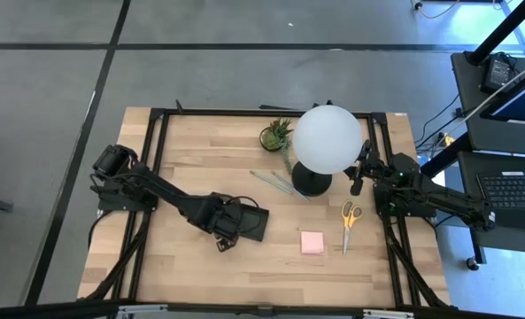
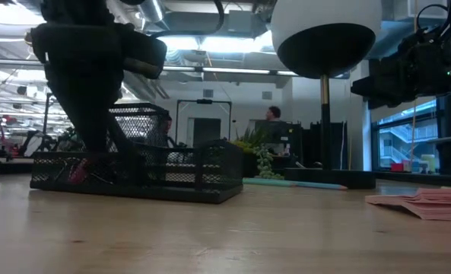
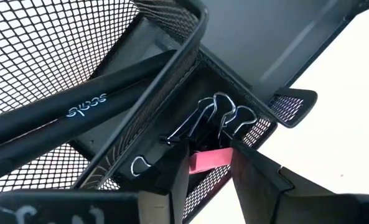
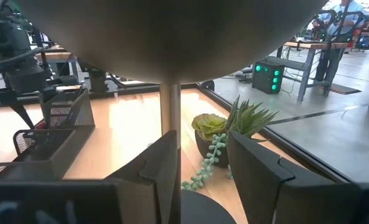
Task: Pick and place office supplies into organizer
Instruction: Put the eraser into the desk organizer, then put the sticky notes into the desk organizer
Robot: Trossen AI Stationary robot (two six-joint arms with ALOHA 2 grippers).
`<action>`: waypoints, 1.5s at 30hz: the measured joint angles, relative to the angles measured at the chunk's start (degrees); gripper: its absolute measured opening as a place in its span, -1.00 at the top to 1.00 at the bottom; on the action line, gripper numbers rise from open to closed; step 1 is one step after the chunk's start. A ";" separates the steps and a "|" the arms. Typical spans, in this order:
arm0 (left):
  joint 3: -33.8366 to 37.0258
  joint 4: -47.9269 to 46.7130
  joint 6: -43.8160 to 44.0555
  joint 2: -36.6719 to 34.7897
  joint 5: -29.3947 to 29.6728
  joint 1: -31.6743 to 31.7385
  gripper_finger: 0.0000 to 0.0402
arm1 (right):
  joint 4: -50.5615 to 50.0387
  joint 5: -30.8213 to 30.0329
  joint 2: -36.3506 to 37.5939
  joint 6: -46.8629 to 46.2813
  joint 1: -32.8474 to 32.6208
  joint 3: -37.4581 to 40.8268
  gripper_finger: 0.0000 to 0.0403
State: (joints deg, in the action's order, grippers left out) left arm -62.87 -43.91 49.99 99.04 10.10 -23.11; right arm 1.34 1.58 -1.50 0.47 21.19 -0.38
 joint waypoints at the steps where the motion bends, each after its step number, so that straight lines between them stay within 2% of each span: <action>1: -0.02 -0.19 -0.74 -0.12 -0.16 0.00 0.46 | -0.02 -0.02 0.00 -0.09 0.01 0.01 0.28; 5: 0.02 -0.81 -3.93 -1.78 -1.49 -0.04 0.48 | 0.00 -0.02 0.00 -0.20 0.02 0.02 0.28; 12: 0.04 -0.23 -9.18 -9.88 -1.54 -0.04 0.46 | 0.10 0.00 0.00 -0.19 0.01 0.00 0.28; 17: 0.02 0.97 -12.98 -16.33 3.41 -0.04 0.48 | 1.59 0.00 0.00 -0.22 0.01 0.00 0.28; 20: 0.02 1.47 -13.76 -18.37 3.98 -0.02 0.49 | 1.32 0.00 0.00 -0.26 0.02 0.01 0.28; 29: 0.02 1.84 -18.21 -17.14 4.19 -0.04 0.57 | 0.15 0.00 0.00 -1.30 0.00 0.00 0.28; 37: 0.02 3.06 -29.69 -17.54 12.85 0.99 0.54 | 1.65 0.08 0.00 -18.99 0.02 0.00 0.28; 45: 0.04 4.46 -39.45 -19.70 6.86 7.82 0.57 | 1.43 0.07 0.00 -19.74 0.00 0.01 0.28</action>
State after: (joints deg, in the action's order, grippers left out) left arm -62.83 -39.45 10.54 79.34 16.96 -15.29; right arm 2.78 1.65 -1.50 -19.27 21.20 -0.37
